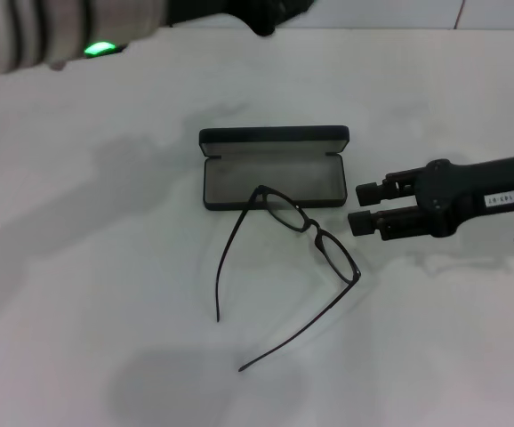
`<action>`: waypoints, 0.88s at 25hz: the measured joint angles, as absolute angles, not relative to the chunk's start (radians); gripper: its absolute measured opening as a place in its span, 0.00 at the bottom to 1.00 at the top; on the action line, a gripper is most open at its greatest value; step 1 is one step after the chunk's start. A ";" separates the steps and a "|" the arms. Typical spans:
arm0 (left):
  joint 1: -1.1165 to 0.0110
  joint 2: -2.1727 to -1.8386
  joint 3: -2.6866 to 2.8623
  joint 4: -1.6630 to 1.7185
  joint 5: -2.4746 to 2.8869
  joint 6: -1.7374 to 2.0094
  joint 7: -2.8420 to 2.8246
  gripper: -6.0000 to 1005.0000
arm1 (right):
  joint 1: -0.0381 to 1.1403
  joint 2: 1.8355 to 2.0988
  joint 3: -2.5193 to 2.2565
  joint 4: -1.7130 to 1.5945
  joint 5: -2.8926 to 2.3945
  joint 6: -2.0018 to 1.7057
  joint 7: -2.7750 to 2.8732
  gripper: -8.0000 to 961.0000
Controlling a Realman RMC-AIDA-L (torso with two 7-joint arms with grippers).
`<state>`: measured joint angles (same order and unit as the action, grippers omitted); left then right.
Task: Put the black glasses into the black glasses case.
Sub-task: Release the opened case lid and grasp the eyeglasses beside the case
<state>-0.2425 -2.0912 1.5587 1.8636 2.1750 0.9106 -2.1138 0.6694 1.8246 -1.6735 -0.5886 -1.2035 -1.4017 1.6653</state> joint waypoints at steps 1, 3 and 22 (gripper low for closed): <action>-0.222 -2.090 1.514 1.849 2.048 0.934 -2.057 0.46 | 0.683 1.839 -1.597 -0.668 -1.367 -1.387 1.771 0.75; -0.196 -2.090 1.440 1.804 1.852 1.000 -1.976 0.46 | 0.704 1.860 -1.527 -0.723 -1.530 -1.386 1.863 0.72; -0.176 -2.089 1.115 0.979 1.211 1.589 -1.525 0.14 | 1.043 2.026 -1.432 -0.709 -2.194 -1.309 2.261 0.58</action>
<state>-0.1757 -2.0894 1.1150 0.9795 1.2107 1.5891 -1.5250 1.0431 2.0263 -1.4317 -0.7086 -2.1939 -1.3093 2.2613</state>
